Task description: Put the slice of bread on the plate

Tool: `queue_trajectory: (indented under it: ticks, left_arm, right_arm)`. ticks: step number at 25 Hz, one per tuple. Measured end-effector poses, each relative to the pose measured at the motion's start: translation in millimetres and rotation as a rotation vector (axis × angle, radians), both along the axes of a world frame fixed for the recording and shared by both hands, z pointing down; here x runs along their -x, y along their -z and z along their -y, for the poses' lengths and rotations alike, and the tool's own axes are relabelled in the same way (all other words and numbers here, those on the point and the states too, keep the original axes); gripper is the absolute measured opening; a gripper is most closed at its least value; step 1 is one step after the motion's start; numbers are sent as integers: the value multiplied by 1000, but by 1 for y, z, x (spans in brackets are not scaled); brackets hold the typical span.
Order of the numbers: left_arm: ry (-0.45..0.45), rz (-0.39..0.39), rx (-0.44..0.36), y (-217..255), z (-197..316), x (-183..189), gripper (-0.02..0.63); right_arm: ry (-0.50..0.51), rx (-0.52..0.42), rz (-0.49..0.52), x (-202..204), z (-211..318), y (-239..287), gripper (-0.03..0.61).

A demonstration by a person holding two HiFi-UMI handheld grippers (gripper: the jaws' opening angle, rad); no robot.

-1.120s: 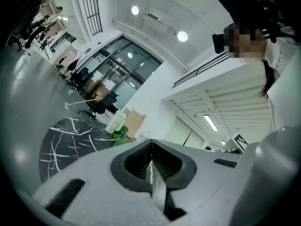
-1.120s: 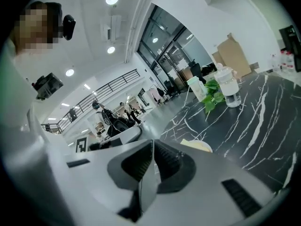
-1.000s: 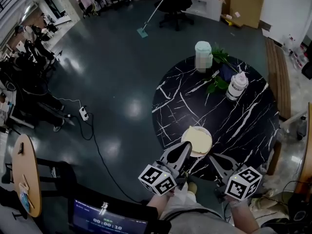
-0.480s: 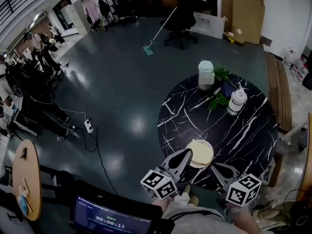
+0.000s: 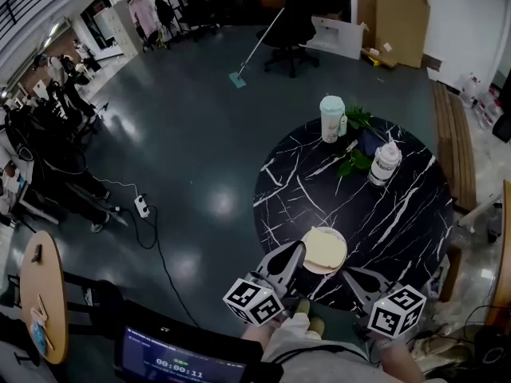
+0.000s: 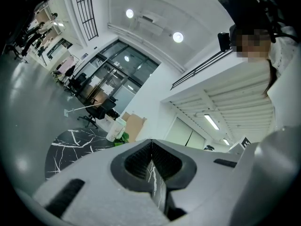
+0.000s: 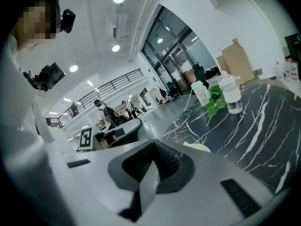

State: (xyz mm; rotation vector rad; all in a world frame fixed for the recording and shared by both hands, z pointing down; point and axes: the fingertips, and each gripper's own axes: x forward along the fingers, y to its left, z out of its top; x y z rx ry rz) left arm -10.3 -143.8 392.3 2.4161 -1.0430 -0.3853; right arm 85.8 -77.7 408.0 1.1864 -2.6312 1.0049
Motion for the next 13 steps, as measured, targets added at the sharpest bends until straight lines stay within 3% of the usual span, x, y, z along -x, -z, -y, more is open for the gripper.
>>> queue_trajectory:
  ticks: [13]
  left_arm:
    - [5,4,-3,2,1,2,6]
  right_arm:
    - [7,6,10,6,2,-1,9]
